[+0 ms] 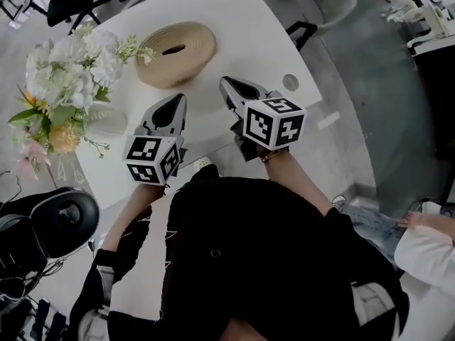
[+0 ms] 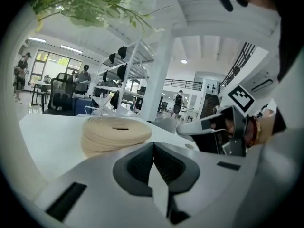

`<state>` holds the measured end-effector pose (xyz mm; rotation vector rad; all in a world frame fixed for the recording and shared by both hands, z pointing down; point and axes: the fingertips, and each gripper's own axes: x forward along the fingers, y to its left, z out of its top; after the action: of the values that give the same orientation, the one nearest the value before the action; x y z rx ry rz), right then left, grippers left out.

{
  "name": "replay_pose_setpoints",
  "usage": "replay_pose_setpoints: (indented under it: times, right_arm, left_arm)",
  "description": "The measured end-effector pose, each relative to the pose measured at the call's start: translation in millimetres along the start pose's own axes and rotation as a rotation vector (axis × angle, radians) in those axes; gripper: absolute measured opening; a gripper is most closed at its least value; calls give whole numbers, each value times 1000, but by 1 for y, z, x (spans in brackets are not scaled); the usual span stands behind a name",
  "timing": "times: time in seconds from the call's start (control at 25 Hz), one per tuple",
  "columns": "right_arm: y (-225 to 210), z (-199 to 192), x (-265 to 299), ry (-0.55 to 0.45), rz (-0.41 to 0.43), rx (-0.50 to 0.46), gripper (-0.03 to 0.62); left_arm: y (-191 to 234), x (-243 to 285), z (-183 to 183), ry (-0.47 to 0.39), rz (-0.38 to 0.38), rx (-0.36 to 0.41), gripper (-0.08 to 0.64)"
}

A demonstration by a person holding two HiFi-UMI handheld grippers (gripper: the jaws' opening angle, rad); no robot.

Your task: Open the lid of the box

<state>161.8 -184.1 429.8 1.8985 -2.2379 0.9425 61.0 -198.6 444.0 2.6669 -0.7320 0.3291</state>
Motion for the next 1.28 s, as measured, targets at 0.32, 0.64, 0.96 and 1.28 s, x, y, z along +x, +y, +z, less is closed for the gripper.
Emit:
replay_pose_setpoints:
  times: [0.32,0.64,0.96,1.28]
  right_arm:
    - [0,12,27,61,69,-45,5]
    - [11,16,45,97,134,-65,5]
    - [40,17,59,166,257,-222,5]
    - [59,21,81,291,365,-471,49]
  left_arm:
    - [14,11,4,-11,53,-87,9]
    - [27,-2,7,-36,138,-128,9]
    - [43,-18,4,-58,229,-168,9]
    - [48,-18,5,-82,312,-195,9]
